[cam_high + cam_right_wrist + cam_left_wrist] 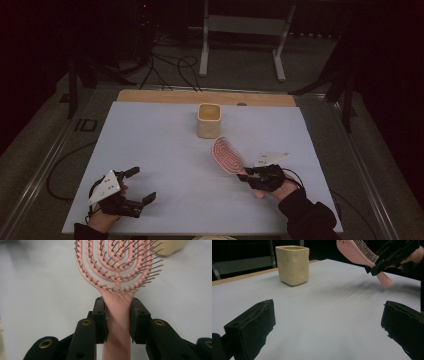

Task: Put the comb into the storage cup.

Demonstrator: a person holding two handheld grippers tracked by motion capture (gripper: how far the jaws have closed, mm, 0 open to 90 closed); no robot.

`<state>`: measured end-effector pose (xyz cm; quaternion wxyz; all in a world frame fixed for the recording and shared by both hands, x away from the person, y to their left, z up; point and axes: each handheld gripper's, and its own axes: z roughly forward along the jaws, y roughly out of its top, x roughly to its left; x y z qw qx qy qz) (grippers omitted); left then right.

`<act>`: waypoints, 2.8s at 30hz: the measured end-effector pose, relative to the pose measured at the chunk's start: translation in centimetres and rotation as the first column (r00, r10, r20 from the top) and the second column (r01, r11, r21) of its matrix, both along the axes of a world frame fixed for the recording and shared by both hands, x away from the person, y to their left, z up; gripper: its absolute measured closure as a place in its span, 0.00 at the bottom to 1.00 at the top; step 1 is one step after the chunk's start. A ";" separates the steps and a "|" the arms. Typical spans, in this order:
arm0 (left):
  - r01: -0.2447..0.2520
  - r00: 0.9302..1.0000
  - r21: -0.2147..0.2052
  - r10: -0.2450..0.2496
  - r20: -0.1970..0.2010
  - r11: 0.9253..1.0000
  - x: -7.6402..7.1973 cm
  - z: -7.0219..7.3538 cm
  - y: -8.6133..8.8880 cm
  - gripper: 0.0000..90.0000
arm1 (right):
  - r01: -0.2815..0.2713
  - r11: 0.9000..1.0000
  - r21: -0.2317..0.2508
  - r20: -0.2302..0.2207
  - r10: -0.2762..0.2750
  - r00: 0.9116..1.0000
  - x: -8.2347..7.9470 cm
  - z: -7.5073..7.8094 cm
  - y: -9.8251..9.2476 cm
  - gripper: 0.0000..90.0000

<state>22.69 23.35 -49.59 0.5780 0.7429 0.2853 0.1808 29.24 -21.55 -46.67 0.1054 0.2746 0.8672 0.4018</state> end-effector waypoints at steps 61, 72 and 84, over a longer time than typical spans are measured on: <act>-0.025 0.999 0.083 0.029 -0.046 0.996 0.9 3.1 -0.4 0.00 | 0.141 0.980 0.139 0.050 -0.149 0.988 -1.5 -0.7 -1.7 0.78; -0.014 0.998 0.107 0.021 -0.064 0.994 2.4 5.3 -1.8 0.00 | 0.140 0.978 0.152 0.049 -0.148 0.988 -1.5 -0.5 -1.7 0.78; 0.013 0.997 0.116 -0.004 -0.074 0.993 3.8 7.6 -4.0 0.00 | 0.134 0.978 0.162 0.066 -0.146 0.987 -1.6 -0.3 -1.6 0.78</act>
